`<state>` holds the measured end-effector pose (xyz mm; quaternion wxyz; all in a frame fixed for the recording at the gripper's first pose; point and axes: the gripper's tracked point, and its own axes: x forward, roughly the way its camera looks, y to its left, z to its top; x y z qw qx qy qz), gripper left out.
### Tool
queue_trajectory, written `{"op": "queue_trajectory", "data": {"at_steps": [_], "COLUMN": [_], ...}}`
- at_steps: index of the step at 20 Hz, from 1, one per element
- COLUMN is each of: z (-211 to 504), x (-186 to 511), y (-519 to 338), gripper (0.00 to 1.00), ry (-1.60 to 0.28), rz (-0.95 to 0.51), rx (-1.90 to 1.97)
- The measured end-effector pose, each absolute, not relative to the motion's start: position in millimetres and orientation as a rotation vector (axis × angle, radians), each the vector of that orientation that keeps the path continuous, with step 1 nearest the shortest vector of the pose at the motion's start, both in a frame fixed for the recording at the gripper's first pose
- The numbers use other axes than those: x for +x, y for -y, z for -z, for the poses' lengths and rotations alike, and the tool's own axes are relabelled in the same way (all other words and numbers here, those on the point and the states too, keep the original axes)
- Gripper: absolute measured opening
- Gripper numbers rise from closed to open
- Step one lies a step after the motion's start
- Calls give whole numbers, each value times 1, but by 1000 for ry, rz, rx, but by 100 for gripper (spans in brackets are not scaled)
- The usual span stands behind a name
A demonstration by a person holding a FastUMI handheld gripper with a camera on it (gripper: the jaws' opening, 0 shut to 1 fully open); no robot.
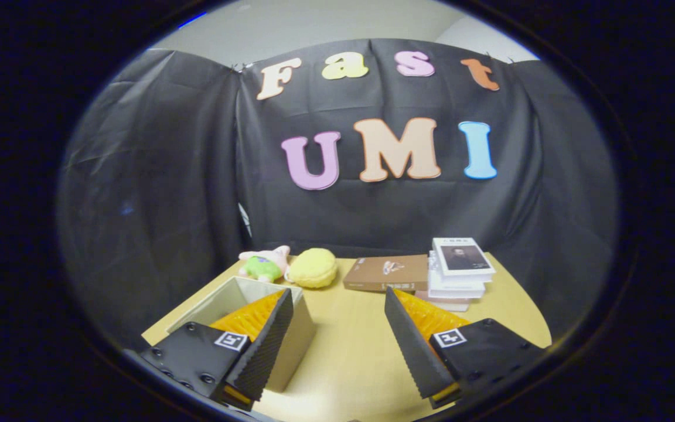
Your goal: Open the storage box then place both shoes into the box .Put the left shoe in first, then the right shoe, with the right side of both shoes facing outward in a uniform manner.
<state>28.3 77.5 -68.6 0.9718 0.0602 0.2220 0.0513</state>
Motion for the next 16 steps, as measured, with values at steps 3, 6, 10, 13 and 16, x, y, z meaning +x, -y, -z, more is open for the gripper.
{"op": "queue_trajectory", "data": {"at_steps": [3, 6, 10, 13, 16], "z": [60, 48, 41, 38, 41], "x": [29, 29, 30, 34, 37], "y": [-39, -5, 21, 30, 32], "gripper": [99, 99, 99, 99, 99], "ry": [-405, -348, -313, -295, -297], "rz": [-61, -14, 27, 37, 32], "rx": [106, 81, 84, 91, 83]}}
